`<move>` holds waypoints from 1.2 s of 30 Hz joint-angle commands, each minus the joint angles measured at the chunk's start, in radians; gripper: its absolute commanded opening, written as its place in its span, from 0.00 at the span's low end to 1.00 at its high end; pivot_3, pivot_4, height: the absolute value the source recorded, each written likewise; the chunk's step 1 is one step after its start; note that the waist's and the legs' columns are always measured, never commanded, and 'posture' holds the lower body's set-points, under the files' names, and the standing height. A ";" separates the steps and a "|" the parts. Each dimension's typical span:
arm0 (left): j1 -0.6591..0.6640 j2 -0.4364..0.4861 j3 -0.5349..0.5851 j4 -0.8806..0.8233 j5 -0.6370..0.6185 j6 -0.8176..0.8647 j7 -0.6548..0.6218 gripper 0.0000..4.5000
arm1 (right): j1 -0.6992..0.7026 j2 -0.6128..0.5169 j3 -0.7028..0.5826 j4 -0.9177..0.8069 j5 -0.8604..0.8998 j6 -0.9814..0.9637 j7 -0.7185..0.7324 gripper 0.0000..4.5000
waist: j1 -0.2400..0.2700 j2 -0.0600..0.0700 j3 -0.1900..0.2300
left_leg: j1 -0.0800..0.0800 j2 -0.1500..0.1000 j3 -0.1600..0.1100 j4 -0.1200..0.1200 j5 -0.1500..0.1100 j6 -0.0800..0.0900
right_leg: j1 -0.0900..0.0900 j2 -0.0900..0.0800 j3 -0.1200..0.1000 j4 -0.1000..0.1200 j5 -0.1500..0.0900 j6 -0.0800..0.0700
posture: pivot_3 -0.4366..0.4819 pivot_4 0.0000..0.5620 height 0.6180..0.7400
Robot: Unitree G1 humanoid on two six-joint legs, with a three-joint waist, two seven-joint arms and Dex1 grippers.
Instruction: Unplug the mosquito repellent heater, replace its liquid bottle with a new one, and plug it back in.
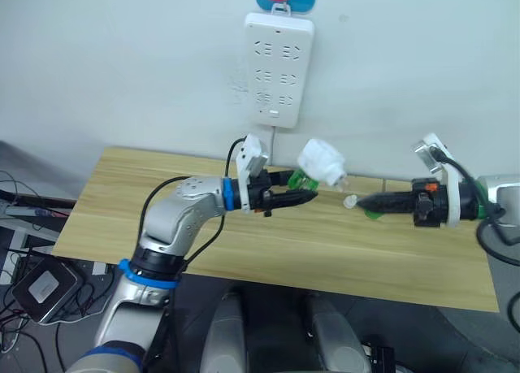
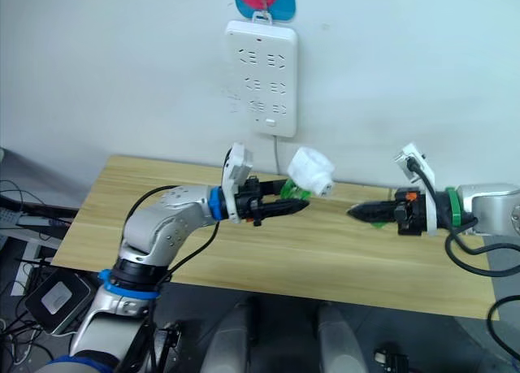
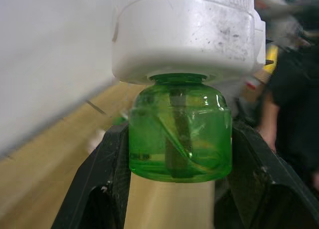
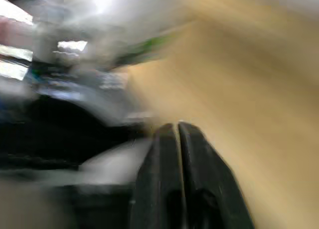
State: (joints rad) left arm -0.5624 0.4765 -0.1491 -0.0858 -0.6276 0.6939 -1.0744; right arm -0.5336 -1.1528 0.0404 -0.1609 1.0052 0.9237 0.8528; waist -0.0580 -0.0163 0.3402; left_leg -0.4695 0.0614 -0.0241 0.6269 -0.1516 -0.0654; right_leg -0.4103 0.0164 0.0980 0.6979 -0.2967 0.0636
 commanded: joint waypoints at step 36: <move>-0.169 0.203 -0.291 0.109 0.010 0.302 -0.523 0.51 | -0.323 0.479 0.451 0.398 -0.662 -1.975 0.740 0.99 | -0.001 0.000 0.000 | 0.009 0.000 -0.002 0.002 0.002 -0.003 | 0.004 0.000 -0.001 0.017 0.001 -0.007 | 0.41 0.53 1.00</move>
State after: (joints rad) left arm -0.7211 0.6805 -0.4317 0.0317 -0.6175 0.9901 -1.5819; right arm -0.8417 -0.6741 0.4883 0.2446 0.3346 -1.0291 1.5561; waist -0.0593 -0.0162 0.3402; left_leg -0.4605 0.0611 -0.0265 0.6293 -0.1495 -0.0684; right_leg -0.4068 0.0164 0.0970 0.7145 -0.2953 0.0566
